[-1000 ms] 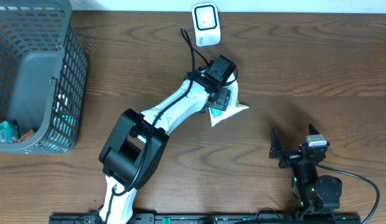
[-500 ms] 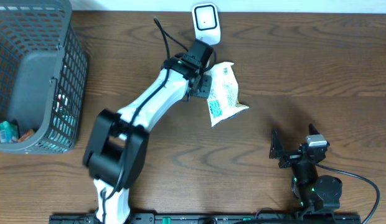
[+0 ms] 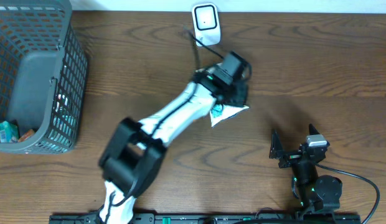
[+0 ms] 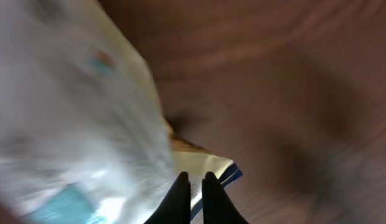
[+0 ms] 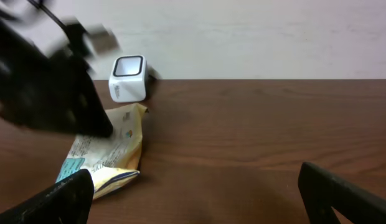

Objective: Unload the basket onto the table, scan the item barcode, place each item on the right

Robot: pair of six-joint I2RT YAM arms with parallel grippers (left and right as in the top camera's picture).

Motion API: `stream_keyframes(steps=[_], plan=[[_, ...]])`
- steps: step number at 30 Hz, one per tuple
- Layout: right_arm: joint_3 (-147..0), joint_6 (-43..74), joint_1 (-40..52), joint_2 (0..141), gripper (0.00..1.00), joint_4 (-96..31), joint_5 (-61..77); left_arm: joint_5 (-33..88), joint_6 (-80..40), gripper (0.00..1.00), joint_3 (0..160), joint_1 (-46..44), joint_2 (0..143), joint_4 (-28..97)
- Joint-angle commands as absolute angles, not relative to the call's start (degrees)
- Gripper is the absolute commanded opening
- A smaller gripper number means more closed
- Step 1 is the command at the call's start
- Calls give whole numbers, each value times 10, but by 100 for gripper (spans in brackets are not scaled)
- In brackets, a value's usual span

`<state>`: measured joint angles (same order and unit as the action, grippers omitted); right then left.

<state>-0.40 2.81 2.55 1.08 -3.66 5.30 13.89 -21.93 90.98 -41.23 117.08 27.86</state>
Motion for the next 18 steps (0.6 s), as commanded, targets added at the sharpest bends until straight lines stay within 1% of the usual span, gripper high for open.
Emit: stream_keyframes(steps=[1, 4, 8, 14, 15, 16, 17, 18], plan=[[-3, 36, 30, 9, 99, -39, 51, 143, -228, 8, 901, -430, 1205, 265], [-3, 36, 30, 9, 99, -39, 51, 128, -228, 8, 901, -431, 1216, 269], [-3, 36, 30, 9, 99, -39, 51, 70, -223, 8, 901, -430, 1222, 298], [-3, 36, 30, 9, 99, -39, 51, 66, -202, 8, 905, -430, 1219, 308], [-3, 36, 30, 9, 99, -39, 51, 66, -202, 9, 908, -430, 1218, 308], [-3, 36, 30, 9, 99, -39, 51, 66, -202, 11, 910, -430, 1217, 308], [-3, 36, 30, 9, 99, -39, 51, 66, -202, 16, 918, -430, 1211, 308], [-3, 36, 30, 9, 99, -39, 51, 66, -202, 17, 921, -430, 1204, 308]])
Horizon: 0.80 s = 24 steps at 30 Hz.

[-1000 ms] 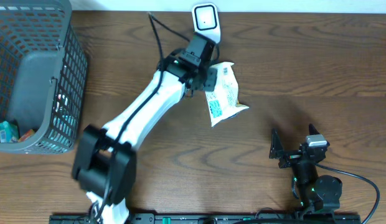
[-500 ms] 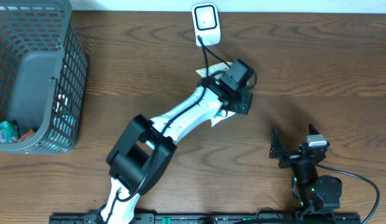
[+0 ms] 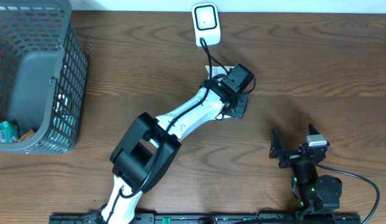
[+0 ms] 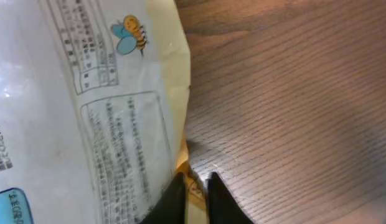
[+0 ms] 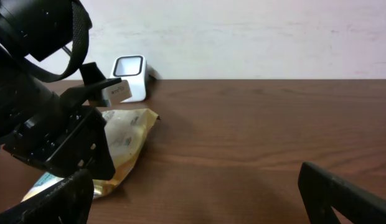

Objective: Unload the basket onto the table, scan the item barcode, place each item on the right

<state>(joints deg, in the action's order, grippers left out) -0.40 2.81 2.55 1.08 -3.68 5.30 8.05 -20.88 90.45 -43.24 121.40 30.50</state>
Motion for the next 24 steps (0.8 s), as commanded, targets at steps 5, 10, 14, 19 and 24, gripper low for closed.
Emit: stream_keyframes(steps=[5, 10, 14, 19, 24], plan=[[-3, 36, 30, 9, 99, -39, 51, 66, -196, 48, 923, -417, 1125, 308], [-3, 36, 30, 9, 99, -39, 51, 66, -185, 63, 923, -347, 988, 300], [-3, 36, 30, 9, 99, -39, 51, 60, -161, 75, 923, -240, 885, 282], [-3, 36, 30, 9, 99, -39, 51, 0, -161, 80, 923, -68, 819, 268], [-3, 36, 30, 9, 99, -39, 51, -1, -161, 81, 922, 109, 821, 271]])
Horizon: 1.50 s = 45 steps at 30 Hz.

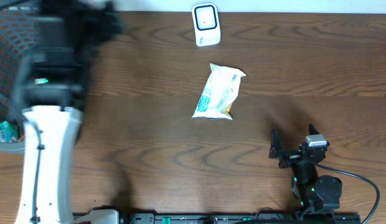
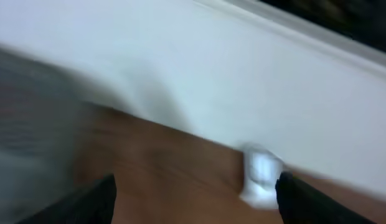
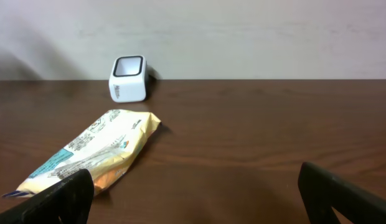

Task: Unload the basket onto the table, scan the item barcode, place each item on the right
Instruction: 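Release the snack bag on the table and withdraw the left gripper, then reach into the basket and grasp the green wipes pack with left gripper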

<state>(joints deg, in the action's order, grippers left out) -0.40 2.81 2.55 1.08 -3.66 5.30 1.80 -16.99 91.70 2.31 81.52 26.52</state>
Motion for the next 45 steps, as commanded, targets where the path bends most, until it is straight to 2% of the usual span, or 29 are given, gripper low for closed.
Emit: stream_keyframes(steps=[1, 6, 12, 18, 23, 35, 40, 45], plan=[[-3, 36, 30, 9, 99, -39, 51, -1, -161, 81, 922, 133, 825, 277], [-3, 36, 30, 9, 99, -39, 51, -1, -157, 81, 921, 278, 870, 288], [-3, 36, 30, 9, 99, -39, 51, -1, -103, 80, 921, 356, 919, 384], [-3, 36, 30, 9, 99, -39, 51, 29, 30, 77, 921, 362, 985, 442], [-3, 36, 30, 9, 99, -39, 51, 19, 32, 73, 912, 363, 1031, 467], [-3, 36, 30, 9, 99, -39, 51, 19, 72, 73, 892, 364, 1082, 498], [-3, 36, 30, 9, 99, -39, 51, 19, 244, 72, 890, 364, 1082, 527], [-3, 36, 30, 9, 99, -39, 51, 19, 297, 72, 857, 366, 1082, 531]])
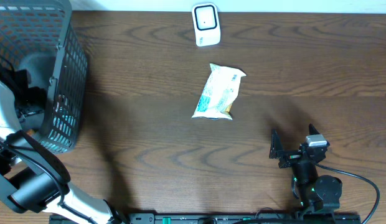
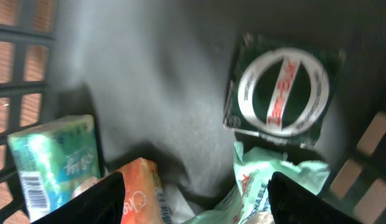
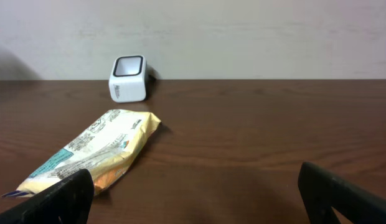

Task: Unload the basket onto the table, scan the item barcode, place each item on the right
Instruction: 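Reach into the basket and grasp the green wipes pack with left gripper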

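A white scanner (image 1: 205,23) stands at the table's far edge, also in the right wrist view (image 3: 127,78). A yellow-white snack packet (image 1: 219,92) lies flat in front of it, free of both arms. My left gripper (image 2: 196,202) is open down inside the grey mesh basket (image 1: 68,68), nothing between its fingers. Under it lie a green tissue pack (image 2: 53,158), an orange packet (image 2: 140,186) with a barcode, a dark green packet with a white ring (image 2: 283,90) and a pale green bag (image 2: 274,180). My right gripper (image 1: 294,152) is open at the front right.
The basket stands at the table's left end, its mesh walls around my left wrist. The left arm (image 1: 6,118) runs from the front left edge up into it. A cable leads from the right arm's base (image 1: 317,190).
My left arm was a blur above the table's left side, its camera on the wall and scanner. Now its open gripper is inside the basket over the packets. The snack packet has not moved.
My left gripper was shut on the snack packet just below the scanner. Then it held the packet low against the table there. Later the packet lay free on the table with the arm off to the left. Now the gripper is open in the basket.
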Robot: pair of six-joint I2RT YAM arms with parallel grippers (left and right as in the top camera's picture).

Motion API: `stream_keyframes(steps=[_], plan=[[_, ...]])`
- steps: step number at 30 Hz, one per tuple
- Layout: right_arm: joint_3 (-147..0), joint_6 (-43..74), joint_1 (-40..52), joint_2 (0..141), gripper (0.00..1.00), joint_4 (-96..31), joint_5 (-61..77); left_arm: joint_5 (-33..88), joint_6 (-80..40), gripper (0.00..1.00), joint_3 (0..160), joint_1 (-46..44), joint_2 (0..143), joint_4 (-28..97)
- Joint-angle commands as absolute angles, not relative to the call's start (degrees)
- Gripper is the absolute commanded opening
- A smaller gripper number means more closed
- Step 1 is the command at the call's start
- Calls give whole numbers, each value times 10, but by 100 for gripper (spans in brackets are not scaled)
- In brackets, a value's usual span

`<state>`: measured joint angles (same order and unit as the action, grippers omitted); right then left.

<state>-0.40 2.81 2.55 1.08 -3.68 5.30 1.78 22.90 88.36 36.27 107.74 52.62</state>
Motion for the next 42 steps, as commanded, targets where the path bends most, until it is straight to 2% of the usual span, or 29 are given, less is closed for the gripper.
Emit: stream_keyframes(steps=[1, 3, 10, 12, 13, 19, 25, 32, 38, 41, 42], plan=[[-3, 36, 30, 9, 99, -39, 51, 19, 311, 71, 846, 366, 1082, 531], [-3, 36, 30, 9, 99, -39, 51, 19, 317, 67, 824, 366, 1082, 521], [-3, 36, 30, 9, 99, -39, 51, 19, 317, 66, 747, 367, 1083, 472], [-3, 36, 30, 9, 99, -39, 51, 19, 317, 57, 729, 370, 1083, 460], [-3, 36, 30, 9, 99, -39, 51, 19, 317, 41, 720, 374, 1084, 452], [-3, 36, 30, 9, 99, -39, 51, 19, 312, 8, 711, 392, 1084, 444], [-3, 36, 30, 9, 99, -39, 51, 39, 300, 7, 716, 397, 1082, 419], [-3, 36, 30, 9, 99, -39, 51, 39, 63, 7, 817, 397, 1058, 320], [-3, 36, 30, 9, 99, -39, 51, 89, 46, 8, 841, 397, 1017, 276], [-3, 36, 30, 9, 99, -39, 51, 90, 64, 58, 839, 397, 1017, 313], [-3, 36, 30, 9, 99, -39, 51, 90, 85, 61, 837, 397, 1020, 330]])
